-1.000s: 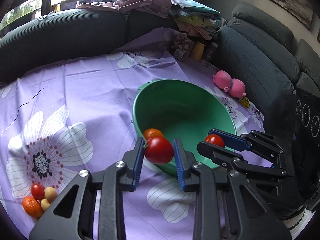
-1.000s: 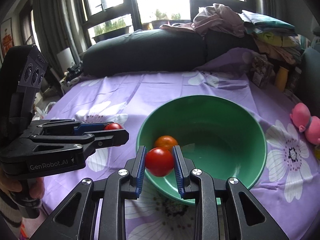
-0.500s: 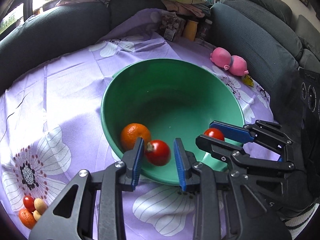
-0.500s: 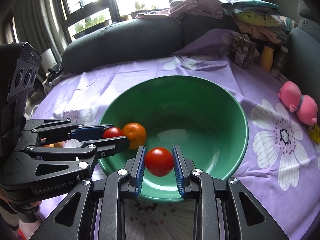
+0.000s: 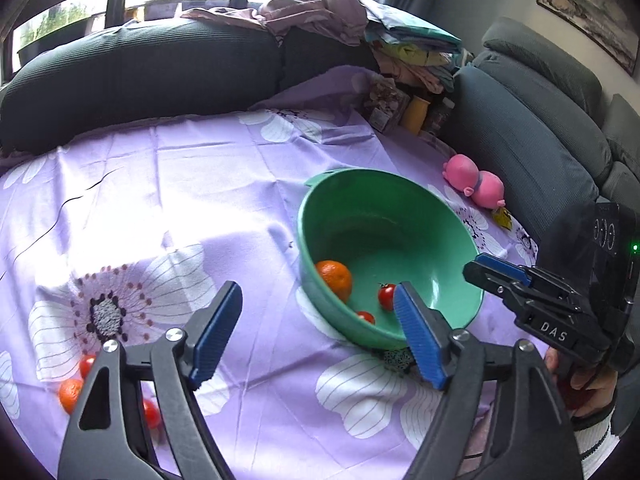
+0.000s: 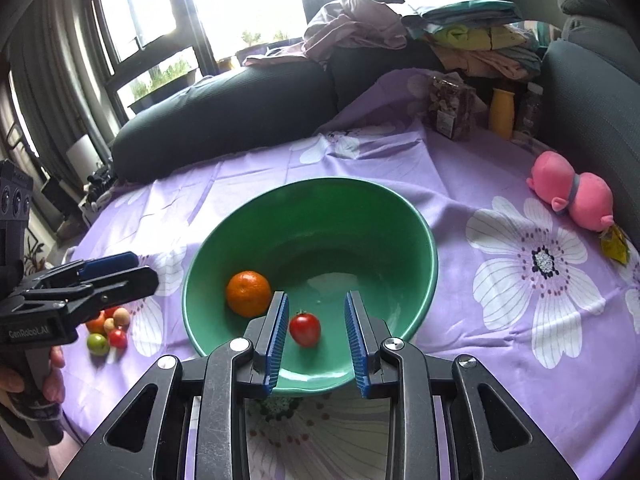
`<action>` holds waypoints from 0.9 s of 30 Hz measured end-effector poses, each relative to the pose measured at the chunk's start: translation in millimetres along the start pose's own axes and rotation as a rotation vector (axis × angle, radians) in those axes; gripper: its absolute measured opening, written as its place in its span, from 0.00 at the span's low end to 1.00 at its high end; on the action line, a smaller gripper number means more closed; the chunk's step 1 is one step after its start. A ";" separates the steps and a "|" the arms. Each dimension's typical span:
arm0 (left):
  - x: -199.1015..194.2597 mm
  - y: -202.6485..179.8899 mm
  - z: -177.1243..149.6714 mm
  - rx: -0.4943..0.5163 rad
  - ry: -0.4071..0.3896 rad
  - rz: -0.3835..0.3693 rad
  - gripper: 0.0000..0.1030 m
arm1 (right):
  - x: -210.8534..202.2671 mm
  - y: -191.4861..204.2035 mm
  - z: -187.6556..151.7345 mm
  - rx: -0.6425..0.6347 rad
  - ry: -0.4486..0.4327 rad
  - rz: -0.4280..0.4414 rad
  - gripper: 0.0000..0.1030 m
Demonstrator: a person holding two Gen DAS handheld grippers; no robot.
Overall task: Organize fruits
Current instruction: 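Move both tools back to the fruit cluster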
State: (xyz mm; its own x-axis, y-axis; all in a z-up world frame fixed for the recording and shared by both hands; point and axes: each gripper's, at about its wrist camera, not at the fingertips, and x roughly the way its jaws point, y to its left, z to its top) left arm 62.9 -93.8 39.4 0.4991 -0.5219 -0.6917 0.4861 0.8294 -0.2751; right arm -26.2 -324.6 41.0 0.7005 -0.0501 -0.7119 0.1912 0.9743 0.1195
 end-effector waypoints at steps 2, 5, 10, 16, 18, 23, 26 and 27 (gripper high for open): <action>-14.0 16.2 -7.0 -0.039 -0.010 0.030 0.81 | -2.7 2.6 0.1 -0.005 -0.006 0.014 0.28; -39.2 46.3 -20.7 -0.113 -0.033 0.085 0.81 | -6.6 10.1 -1.2 -0.024 -0.011 0.035 0.28; -94.5 100.5 -44.3 -0.311 -0.145 0.146 0.85 | -8.4 29.0 -3.4 -0.063 -0.004 0.084 0.28; -133.9 129.4 -71.5 -0.458 -0.252 0.149 0.99 | -1.2 72.2 -16.0 -0.158 0.040 0.161 0.32; -136.7 125.6 -76.8 -0.407 -0.245 0.174 0.99 | 1.9 86.1 -20.7 -0.189 0.057 0.189 0.32; -122.1 116.1 -97.2 -0.234 -0.091 0.231 0.99 | 12.5 117.4 -31.8 -0.272 0.105 0.240 0.32; -115.9 119.6 -111.2 -0.213 -0.083 0.323 0.98 | 21.2 132.9 -40.7 -0.305 0.140 0.264 0.32; -114.3 122.9 -116.1 -0.225 -0.086 0.339 0.98 | 24.0 137.9 -43.4 -0.314 0.153 0.272 0.32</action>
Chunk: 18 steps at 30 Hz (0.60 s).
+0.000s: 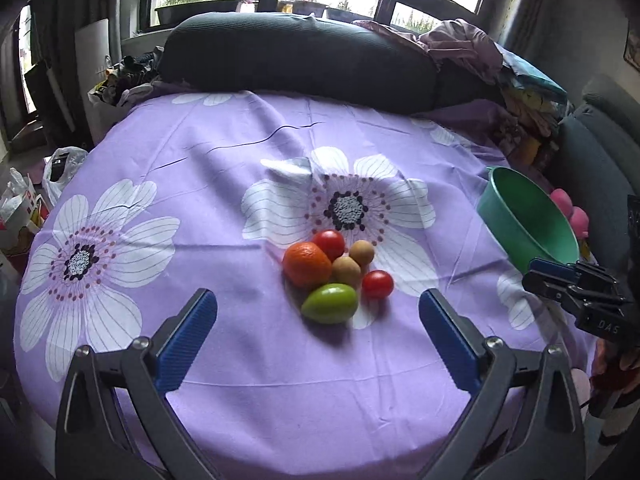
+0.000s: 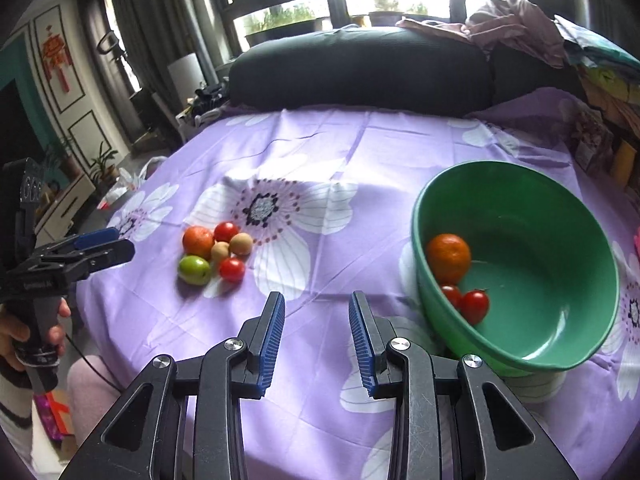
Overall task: Organize fruits
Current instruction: 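Move both tools back to the fruit cluster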
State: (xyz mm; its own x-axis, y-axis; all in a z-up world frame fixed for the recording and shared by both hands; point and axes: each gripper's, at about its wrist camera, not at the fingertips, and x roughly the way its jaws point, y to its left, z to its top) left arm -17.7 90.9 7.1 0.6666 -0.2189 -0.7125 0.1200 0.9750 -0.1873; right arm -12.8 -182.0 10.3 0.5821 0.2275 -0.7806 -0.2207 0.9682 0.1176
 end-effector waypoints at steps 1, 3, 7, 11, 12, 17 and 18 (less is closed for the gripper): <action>1.6 3.3 -3.1 -0.016 0.000 0.002 0.98 | 4.0 4.6 -0.5 -0.011 0.011 0.009 0.32; 4.0 8.5 -6.9 -0.035 0.001 0.004 0.98 | 12.3 13.6 -0.6 -0.036 0.033 0.025 0.32; 5.2 5.4 -11.2 0.010 0.006 0.012 0.98 | 26.5 30.0 -2.6 -0.074 0.071 0.066 0.32; 3.0 2.9 -12.1 0.030 0.011 -0.062 0.98 | 42.1 42.6 -1.8 -0.083 0.101 0.141 0.32; 3.8 2.5 -11.5 0.032 0.014 -0.067 0.97 | 46.0 44.7 -1.1 -0.083 0.106 0.147 0.32; 12.8 3.3 -4.1 0.039 0.028 -0.098 0.94 | 60.7 51.7 5.9 -0.091 0.119 0.144 0.32; 15.3 3.8 -1.7 0.037 0.033 -0.107 0.93 | 63.0 52.2 7.8 -0.093 0.121 0.144 0.32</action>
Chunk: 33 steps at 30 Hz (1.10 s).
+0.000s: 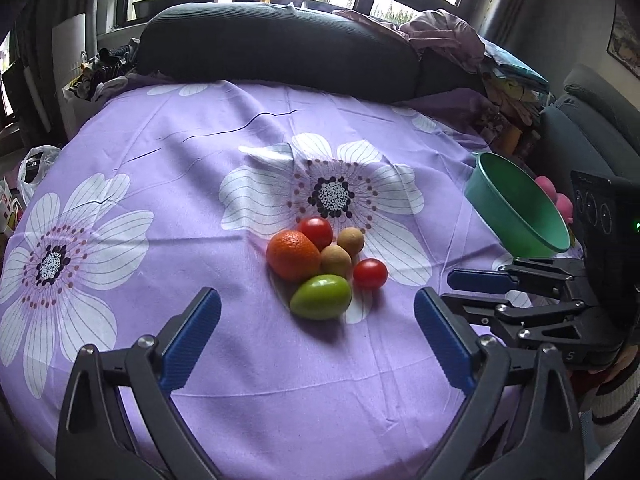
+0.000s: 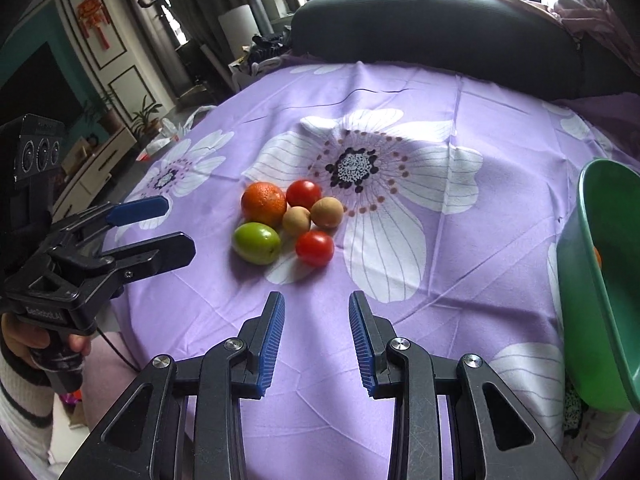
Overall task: Organize fruits
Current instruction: 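Move both tools back to the fruit cluster, then grasp a cherry tomato with the right tool while the left tool grasps another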
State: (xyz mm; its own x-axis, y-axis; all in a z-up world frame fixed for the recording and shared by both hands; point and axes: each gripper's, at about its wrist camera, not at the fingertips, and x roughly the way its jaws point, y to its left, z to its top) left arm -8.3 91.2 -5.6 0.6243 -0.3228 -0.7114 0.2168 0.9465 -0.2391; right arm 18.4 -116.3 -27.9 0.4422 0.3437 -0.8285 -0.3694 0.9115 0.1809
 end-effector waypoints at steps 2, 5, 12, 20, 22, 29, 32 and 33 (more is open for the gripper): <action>5.9 1.8 7.0 0.002 0.010 -0.011 0.90 | 3.5 -0.2 4.4 -0.004 0.005 -0.001 0.32; 14.1 3.5 17.1 0.020 0.020 -0.003 0.86 | 8.9 -1.4 10.4 0.001 0.009 0.007 0.32; 30.1 2.8 41.2 0.058 0.051 -0.081 0.73 | 23.0 -5.3 20.7 0.019 0.022 0.016 0.33; 58.2 -0.9 56.7 0.073 0.133 -0.200 0.65 | 47.0 -7.6 27.7 0.030 0.088 0.026 0.33; 60.5 -3.0 58.8 0.091 0.132 -0.192 0.65 | 52.8 -5.7 29.6 0.020 0.100 0.019 0.33; 64.6 -12.8 53.7 0.187 0.150 -0.167 0.65 | 62.7 -7.6 31.7 0.003 0.108 0.010 0.29; 68.8 -21.0 53.6 0.211 0.153 -0.177 0.58 | 53.2 -16.5 25.3 0.026 0.086 0.017 0.28; 70.4 -25.0 53.4 0.226 0.155 -0.181 0.54 | 48.6 -20.0 21.8 0.030 0.080 0.008 0.28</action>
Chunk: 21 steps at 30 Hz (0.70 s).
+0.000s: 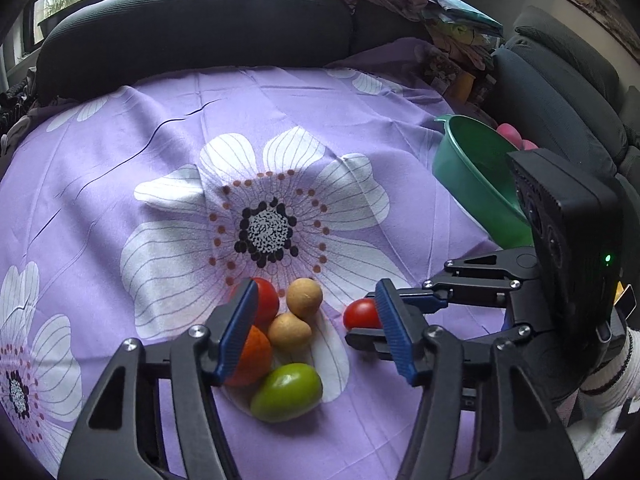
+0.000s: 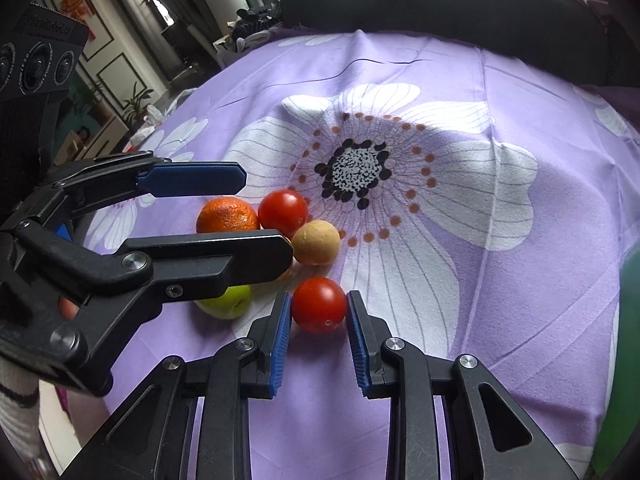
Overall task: Organize fruits
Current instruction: 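Grasp a cherry tomato with the right tool while the left tool grasps another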
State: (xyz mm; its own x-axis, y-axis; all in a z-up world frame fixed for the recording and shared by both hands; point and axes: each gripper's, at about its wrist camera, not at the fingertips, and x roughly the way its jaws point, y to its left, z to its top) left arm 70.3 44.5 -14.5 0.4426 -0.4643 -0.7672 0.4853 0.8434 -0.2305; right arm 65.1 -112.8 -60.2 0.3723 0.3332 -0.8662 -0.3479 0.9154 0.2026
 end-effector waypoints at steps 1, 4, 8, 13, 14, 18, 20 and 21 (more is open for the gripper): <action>2.3 -4.0 0.2 0.016 0.008 -0.001 0.52 | -4.4 -3.4 -3.4 0.003 -0.005 -0.008 0.28; 15.5 -13.4 2.2 0.056 0.044 0.038 0.47 | -17.5 -13.4 -11.8 0.016 -0.017 -0.028 0.28; 30.2 -14.3 2.7 0.061 0.085 0.068 0.47 | -32.6 -22.6 -19.4 0.032 -0.041 -0.053 0.28; 48.2 -9.8 2.2 0.060 0.147 0.109 0.42 | -40.9 -26.5 -20.6 0.045 -0.066 -0.049 0.28; 50.1 -7.6 1.8 0.059 0.149 0.117 0.39 | -41.8 -26.7 -20.0 0.046 -0.070 -0.046 0.28; 51.0 -3.1 3.2 0.038 0.139 0.129 0.24 | -42.9 -26.2 -19.1 0.045 -0.084 -0.040 0.28; 50.3 -2.7 3.4 0.033 0.132 0.130 0.24 | -42.5 -26.4 -18.8 0.045 -0.086 -0.043 0.28; 50.1 -4.4 3.3 0.033 0.128 0.139 0.24 | -42.4 -26.7 -18.9 0.046 -0.088 -0.044 0.28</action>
State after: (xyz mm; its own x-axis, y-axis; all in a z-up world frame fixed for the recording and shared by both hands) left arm 92.9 16.6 -50.0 0.4084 -0.3039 -0.8607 0.4518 0.8866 -0.0987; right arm 42.3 -155.7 -37.4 0.4614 0.3088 -0.8317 -0.2900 0.9385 0.1875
